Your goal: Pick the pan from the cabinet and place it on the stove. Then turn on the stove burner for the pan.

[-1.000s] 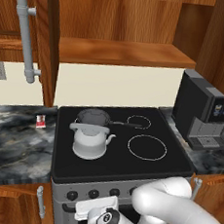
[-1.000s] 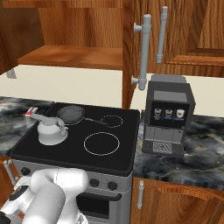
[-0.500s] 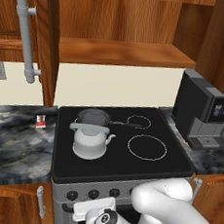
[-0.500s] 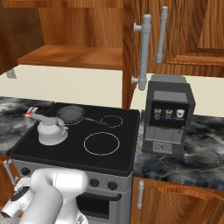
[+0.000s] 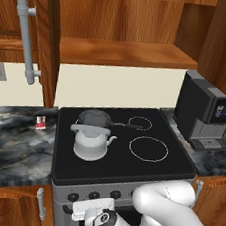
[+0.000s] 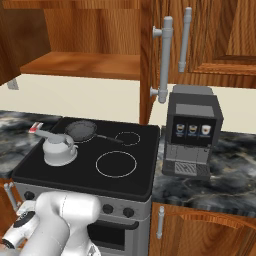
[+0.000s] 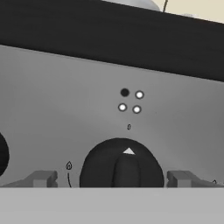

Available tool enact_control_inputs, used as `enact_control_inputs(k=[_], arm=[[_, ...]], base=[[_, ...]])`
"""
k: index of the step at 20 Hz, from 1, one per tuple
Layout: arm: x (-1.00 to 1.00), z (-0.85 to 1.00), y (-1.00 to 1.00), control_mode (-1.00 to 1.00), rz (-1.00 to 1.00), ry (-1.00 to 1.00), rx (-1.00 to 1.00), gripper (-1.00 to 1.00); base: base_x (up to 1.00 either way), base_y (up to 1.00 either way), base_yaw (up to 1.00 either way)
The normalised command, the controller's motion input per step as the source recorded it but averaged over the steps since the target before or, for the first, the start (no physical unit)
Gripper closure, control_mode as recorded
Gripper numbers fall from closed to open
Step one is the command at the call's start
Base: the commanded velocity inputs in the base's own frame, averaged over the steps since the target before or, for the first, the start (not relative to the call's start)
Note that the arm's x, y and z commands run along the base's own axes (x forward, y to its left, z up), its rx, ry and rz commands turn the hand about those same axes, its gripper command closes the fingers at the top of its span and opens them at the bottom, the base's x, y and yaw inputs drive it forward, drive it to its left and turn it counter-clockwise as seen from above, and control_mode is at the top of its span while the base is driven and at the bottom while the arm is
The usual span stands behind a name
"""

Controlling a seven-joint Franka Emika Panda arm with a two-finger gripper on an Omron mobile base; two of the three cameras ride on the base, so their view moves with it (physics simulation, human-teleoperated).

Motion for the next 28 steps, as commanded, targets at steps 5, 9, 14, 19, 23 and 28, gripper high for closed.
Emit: enact_control_inputs(k=[5,9,14,19,23,28], arm=[[0.1,0.0,0.0,-1.0,0.0,-0.01,0.08,-1.0],[0.1,-0.07,0.0,-1.0,0.0,0.0,0.07,1.0],[0.18,-0.18,0.0,-1.0,0.01,0.0,0.03,1.0],[0.09,-0.16,0.0,-1.0,0.01,0.03,0.0,1.0],[0.0,-0.02,0.0,-1.0,0.0,0.01,-0.01,1.0],[0.0,0.0,0.0,-1.0,0.0,0.0,-0.01,1.0]], base=[[0.0,0.0,0.0],[0.0,0.0,0.0],[0.0,0.0,0.0],[0.0,0.0,0.0],[0.0,0.0,0.0],[0.0,0.0,0.0]])
